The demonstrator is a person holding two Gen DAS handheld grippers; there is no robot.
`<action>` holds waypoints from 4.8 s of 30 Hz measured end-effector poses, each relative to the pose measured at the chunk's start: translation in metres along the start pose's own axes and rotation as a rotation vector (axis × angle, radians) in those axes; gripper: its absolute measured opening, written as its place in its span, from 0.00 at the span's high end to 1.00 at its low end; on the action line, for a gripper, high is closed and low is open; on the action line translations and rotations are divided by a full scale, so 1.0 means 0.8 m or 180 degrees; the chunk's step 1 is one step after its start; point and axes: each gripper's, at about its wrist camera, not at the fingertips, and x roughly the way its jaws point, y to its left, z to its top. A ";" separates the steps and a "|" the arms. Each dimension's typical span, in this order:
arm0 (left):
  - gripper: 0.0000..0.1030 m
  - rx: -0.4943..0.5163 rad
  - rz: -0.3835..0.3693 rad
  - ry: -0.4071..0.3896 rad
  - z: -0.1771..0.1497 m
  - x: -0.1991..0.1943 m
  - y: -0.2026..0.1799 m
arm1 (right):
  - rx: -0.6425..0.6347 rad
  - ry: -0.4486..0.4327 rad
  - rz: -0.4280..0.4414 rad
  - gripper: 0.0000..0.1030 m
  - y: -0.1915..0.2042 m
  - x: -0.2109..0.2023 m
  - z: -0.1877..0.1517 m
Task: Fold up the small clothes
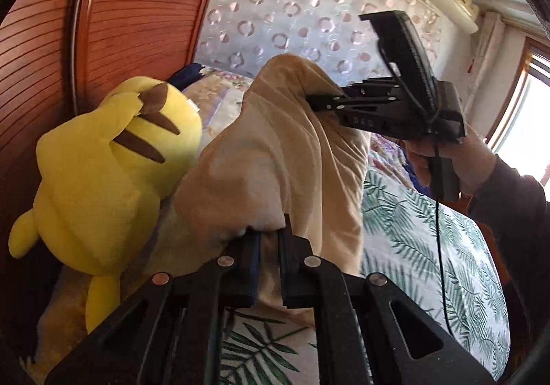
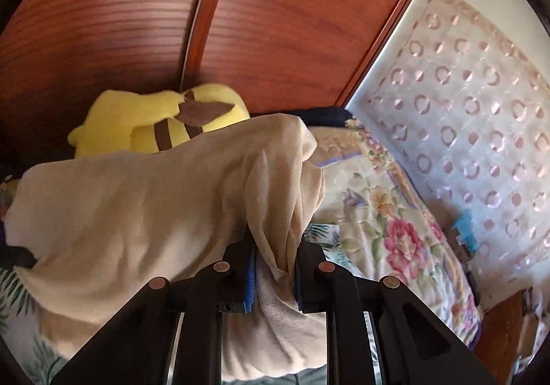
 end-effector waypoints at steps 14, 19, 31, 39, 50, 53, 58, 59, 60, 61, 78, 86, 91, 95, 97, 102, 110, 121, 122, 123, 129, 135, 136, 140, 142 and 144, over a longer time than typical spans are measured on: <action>0.56 0.0238 0.0238 -0.0105 -0.011 -0.015 0.002 | 0.1286 -0.0345 0.0142 0.53 -0.045 -0.015 -0.036; 0.22 0.0468 0.0317 -0.0234 -0.011 -0.030 -0.013 | 0.1505 -0.0165 0.0300 0.53 -0.043 -0.006 -0.078; 0.20 0.0757 0.0339 -0.0389 -0.014 -0.078 -0.048 | 0.1873 -0.0275 0.0091 0.53 -0.039 -0.053 -0.119; 0.20 0.1010 0.0296 -0.0479 -0.029 -0.107 -0.102 | 0.1917 -0.0479 -0.0195 0.53 0.021 -0.206 -0.202; 0.20 0.1237 -0.0033 -0.0541 -0.064 -0.152 -0.192 | 0.2153 -0.0723 -0.0650 0.38 0.114 -0.411 -0.310; 0.20 0.1269 -0.0094 -0.0543 -0.072 -0.163 -0.214 | 0.2228 -0.0782 -0.0806 0.31 0.140 -0.456 -0.331; 0.20 0.1294 -0.0186 -0.0615 -0.083 -0.188 -0.246 | 0.2382 -0.0846 -0.1149 0.29 0.182 -0.523 -0.354; 0.20 0.1305 -0.0208 -0.0639 -0.084 -0.195 -0.252 | 0.2409 -0.0864 -0.1220 0.29 0.187 -0.532 -0.355; 0.20 0.1310 -0.0215 -0.0664 -0.086 -0.202 -0.257 | 0.2453 -0.0893 -0.1307 0.29 0.195 -0.546 -0.359; 0.20 0.1309 -0.0208 -0.0685 -0.088 -0.207 -0.261 | 0.2499 -0.0925 -0.1362 0.29 0.203 -0.558 -0.363; 0.20 0.1354 -0.0203 -0.0749 -0.097 -0.230 -0.287 | 0.2661 -0.0968 -0.1681 0.29 0.255 -0.580 -0.354; 0.20 0.1357 -0.0201 -0.0744 -0.097 -0.229 -0.288 | 0.2655 -0.0961 -0.1719 0.29 0.254 -0.575 -0.357; 0.20 0.1357 -0.0211 -0.0746 -0.097 -0.229 -0.288 | 0.2657 -0.0935 -0.1768 0.29 0.254 -0.574 -0.360; 0.20 0.1360 -0.0207 -0.0738 -0.096 -0.229 -0.289 | 0.2672 -0.0911 -0.1762 0.29 0.244 -0.577 -0.371; 0.20 0.1360 -0.0205 -0.0738 -0.096 -0.230 -0.290 | 0.2678 -0.0913 -0.1762 0.29 0.241 -0.579 -0.373; 0.20 0.1360 -0.0205 -0.0744 -0.095 -0.230 -0.291 | 0.2685 -0.0923 -0.1749 0.29 0.237 -0.583 -0.377; 0.20 0.1361 -0.0206 -0.0742 -0.096 -0.229 -0.290 | 0.2672 -0.0947 -0.1740 0.29 0.236 -0.588 -0.381; 0.20 0.1363 -0.0202 -0.0743 -0.096 -0.229 -0.291 | 0.2649 -0.0968 -0.1732 0.29 0.233 -0.592 -0.386; 0.20 0.1365 -0.0204 -0.0742 -0.096 -0.229 -0.291 | 0.2645 -0.0968 -0.1732 0.29 0.233 -0.592 -0.387; 0.20 0.1365 -0.0202 -0.0740 -0.096 -0.229 -0.291 | 0.2646 -0.0968 -0.1735 0.29 0.233 -0.592 -0.387; 0.20 0.1363 -0.0205 -0.0743 -0.097 -0.229 -0.291 | 0.2639 -0.0971 -0.1728 0.29 0.231 -0.594 -0.390; 0.20 0.1365 -0.0205 -0.0745 -0.097 -0.229 -0.291 | 0.2630 -0.0970 -0.1715 0.29 0.230 -0.594 -0.392; 0.20 0.1365 -0.0205 -0.0746 -0.097 -0.229 -0.291 | 0.2631 -0.0971 -0.1716 0.29 0.229 -0.595 -0.392; 0.20 0.1363 -0.0206 -0.0744 -0.097 -0.229 -0.291 | 0.2630 -0.0969 -0.1718 0.29 0.230 -0.594 -0.391; 0.20 0.1366 -0.0212 -0.0743 -0.097 -0.229 -0.291 | 0.2632 -0.0971 -0.1717 0.29 0.229 -0.595 -0.392; 0.20 0.1366 -0.0211 -0.0744 -0.097 -0.229 -0.291 | 0.2626 -0.0968 -0.1718 0.29 0.229 -0.595 -0.392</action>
